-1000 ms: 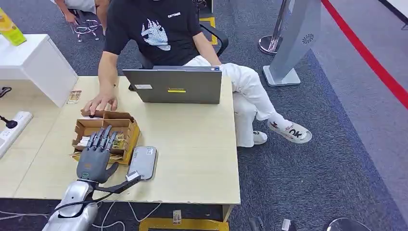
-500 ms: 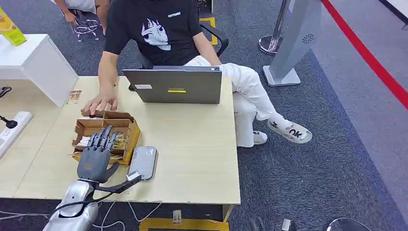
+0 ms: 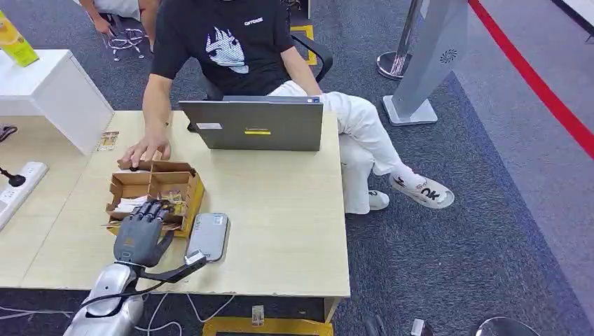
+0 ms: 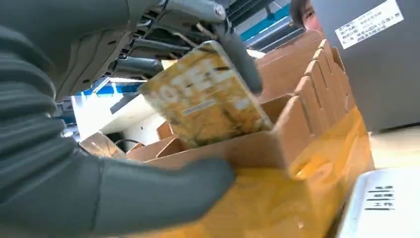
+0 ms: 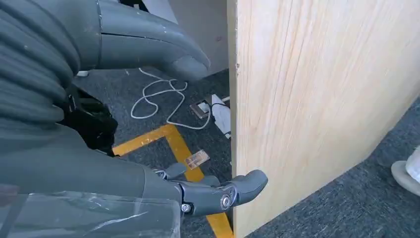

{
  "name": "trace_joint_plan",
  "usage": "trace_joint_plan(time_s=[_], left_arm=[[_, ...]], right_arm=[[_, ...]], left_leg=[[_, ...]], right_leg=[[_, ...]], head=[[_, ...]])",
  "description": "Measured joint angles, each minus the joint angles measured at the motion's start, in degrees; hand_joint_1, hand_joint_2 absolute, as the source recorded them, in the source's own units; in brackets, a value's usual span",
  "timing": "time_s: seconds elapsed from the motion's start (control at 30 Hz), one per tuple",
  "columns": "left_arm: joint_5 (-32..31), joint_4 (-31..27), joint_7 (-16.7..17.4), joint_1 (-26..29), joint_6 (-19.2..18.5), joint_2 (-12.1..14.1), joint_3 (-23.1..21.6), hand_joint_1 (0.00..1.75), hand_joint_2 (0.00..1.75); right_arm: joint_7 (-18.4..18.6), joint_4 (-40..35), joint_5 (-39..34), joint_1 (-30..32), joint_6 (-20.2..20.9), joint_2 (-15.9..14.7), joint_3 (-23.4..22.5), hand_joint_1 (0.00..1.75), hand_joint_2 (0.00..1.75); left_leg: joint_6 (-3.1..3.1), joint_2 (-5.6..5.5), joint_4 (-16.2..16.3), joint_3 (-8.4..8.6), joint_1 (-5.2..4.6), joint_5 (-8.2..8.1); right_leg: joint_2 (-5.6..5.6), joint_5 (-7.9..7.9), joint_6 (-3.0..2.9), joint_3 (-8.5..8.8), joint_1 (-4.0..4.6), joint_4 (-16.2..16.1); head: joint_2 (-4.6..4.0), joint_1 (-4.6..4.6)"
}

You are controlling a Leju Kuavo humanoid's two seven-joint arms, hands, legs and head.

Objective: Pass the card to the sensor for recognition and then transmit it.

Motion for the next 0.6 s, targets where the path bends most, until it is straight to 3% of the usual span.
trace_joint_plan(time_s=[0.6], left_arm=[[0.2,0.1,-0.2,-0.8,-0.2,-0.2,0.0,1.75,1.75]], right_arm=[[0.0,0.0,0.1,0.1,0.5,0.0,0.0,0.0,1.75]], left_leg=[[0.0,0.0,0.0,0.01,0.0,0.0]], right_leg=[[0.01,0.0,0.0,0.01,0.0,0.0]], head=[[0.0,0.02]])
